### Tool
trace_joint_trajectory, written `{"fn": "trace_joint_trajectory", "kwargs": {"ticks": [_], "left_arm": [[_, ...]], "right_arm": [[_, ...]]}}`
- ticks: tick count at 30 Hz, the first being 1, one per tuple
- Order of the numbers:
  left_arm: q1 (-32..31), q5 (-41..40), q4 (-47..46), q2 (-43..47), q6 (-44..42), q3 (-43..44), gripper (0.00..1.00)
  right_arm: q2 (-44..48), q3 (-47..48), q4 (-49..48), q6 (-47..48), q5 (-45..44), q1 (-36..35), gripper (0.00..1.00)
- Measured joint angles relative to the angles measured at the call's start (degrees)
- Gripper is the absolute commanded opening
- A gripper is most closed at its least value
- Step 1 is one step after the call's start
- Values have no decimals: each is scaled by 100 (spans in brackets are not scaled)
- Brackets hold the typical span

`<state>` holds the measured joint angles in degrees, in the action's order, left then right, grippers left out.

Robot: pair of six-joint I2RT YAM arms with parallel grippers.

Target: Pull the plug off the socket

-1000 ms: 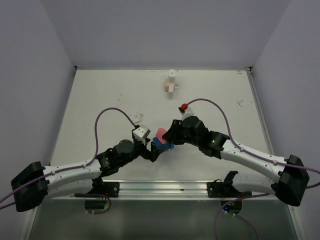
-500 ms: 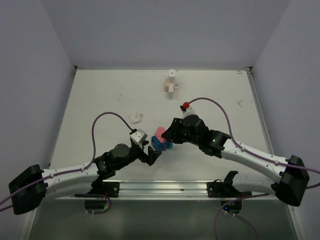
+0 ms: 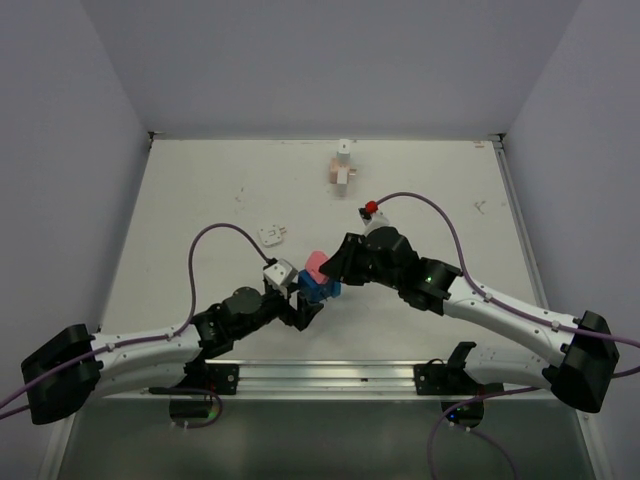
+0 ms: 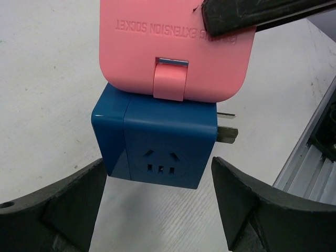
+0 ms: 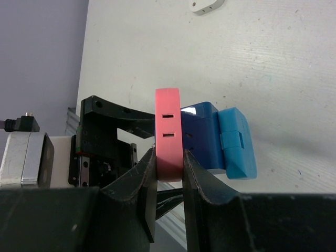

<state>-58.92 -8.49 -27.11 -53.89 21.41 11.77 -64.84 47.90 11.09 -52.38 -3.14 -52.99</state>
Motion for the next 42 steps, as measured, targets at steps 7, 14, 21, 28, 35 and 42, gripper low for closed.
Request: {"fn": "trace_joint_trajectory", "kwargs": {"ticks": [7,14,21,28,35,42], "left_arm": [[0,0,-111,-136,4,0,71],[0,-59,-160,-160,37,0,48],[0,-94,-63,-26,70,0,11],[-4,-90,595,-50,205,319,0],[-4,-79,1200,-396,339,855,0],[-4,-46,1626,-715,446,1228,0]], "right_arm": [[0,0,-24,-31,105,0,0],[-2,0,-87,-39,136,2,0],[-2,0,-162,129,144,0,0],[-2,28,-122,673,107,-22,0],[-68,286,236,1300,-57,-22,0],[-90,326,415,1585,-192,-22,0]]}}
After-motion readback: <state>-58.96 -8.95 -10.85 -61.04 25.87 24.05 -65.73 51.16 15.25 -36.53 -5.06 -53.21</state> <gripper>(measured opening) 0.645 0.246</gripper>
